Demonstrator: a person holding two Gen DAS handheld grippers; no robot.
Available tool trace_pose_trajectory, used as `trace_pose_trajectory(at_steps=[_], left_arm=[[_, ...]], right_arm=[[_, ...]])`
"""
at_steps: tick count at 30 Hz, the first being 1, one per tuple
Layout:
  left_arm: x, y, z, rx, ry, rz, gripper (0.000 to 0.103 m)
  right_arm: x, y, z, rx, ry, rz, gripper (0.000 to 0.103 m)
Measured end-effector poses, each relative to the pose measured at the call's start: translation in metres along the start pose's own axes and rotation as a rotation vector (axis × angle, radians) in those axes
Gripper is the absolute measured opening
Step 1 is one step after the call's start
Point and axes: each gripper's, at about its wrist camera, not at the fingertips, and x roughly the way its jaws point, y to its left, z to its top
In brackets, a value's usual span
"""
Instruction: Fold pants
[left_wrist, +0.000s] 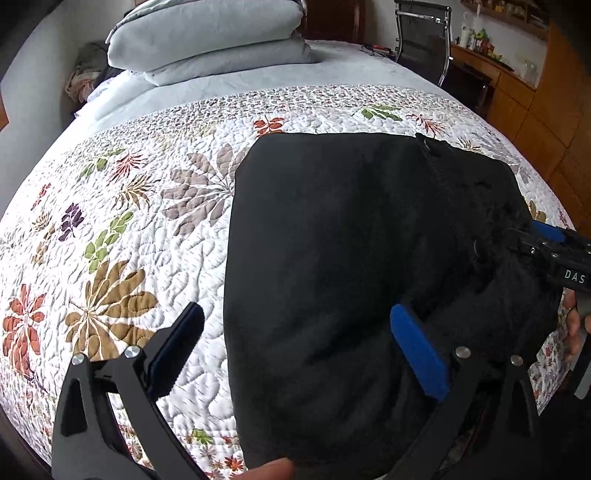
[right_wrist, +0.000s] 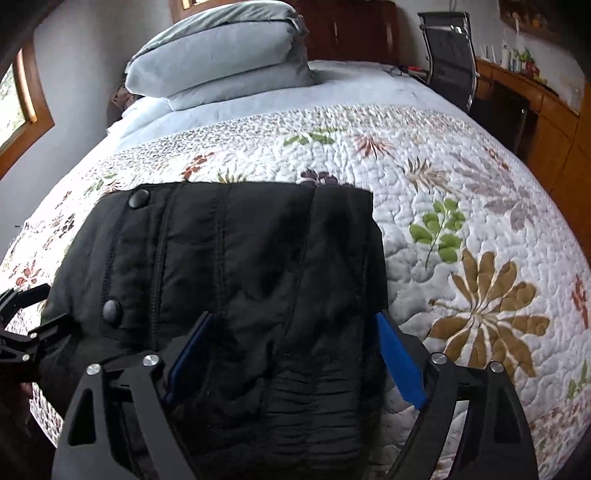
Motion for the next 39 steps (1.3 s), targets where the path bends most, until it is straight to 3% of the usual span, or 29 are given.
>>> trace_pose_trajectory(at_steps=[6, 11, 13, 20, 24, 26, 29, 33, 36, 39], left_arm=[[-0.02, 0.019, 0.019, -0.006, -0.066, 0.01, 0.1], [-0.014, 0.029, 0.053, -0.016, -0.109, 0.035, 0.1], [0.002, 0.03, 0.067, -0.024, -0.08, 0.027, 0.1], [0.053, 0.031, 0.083, -0.027, 0.061, -0.007, 0.101], [0.061, 0.038, 0.085, -0.044, 0.14, -0.038, 0.101], [0.047, 0.035, 0.085, -0.006, 0.109, -0.006, 0.1], [0.02, 0.035, 0.078, -0.001, 0.068, -0.038, 0.1], [-0.014, 0.027, 0.044, 0.013, 0.037, -0.07, 0.1], [-0.02, 0.018, 0.017, 0.015, 0.043, -0.055, 0.1], [-0.009, 0.013, -0.003, 0.002, 0.102, -0.068, 0.1]], right_arm=[[-0.036, -0.003, 0.023, 0.002, -0.114, -0.022, 0.083], [-0.022, 0.002, 0.048, -0.034, -0.123, -0.027, 0.064], [-0.009, 0.003, 0.054, -0.042, -0.106, -0.018, 0.059], [0.034, -0.011, 0.057, 0.006, 0.023, -0.004, 0.059], [0.028, -0.024, 0.053, 0.071, 0.054, 0.041, 0.06], [0.008, -0.027, 0.049, 0.081, 0.018, 0.063, 0.06], [-0.029, -0.027, 0.03, 0.075, -0.015, 0.051, 0.06], [-0.063, -0.013, -0.002, 0.014, -0.043, 0.025, 0.06], [-0.07, 0.008, -0.021, -0.07, -0.063, 0.03, 0.06], [-0.06, 0.02, -0.032, -0.109, -0.033, 0.026, 0.062]])
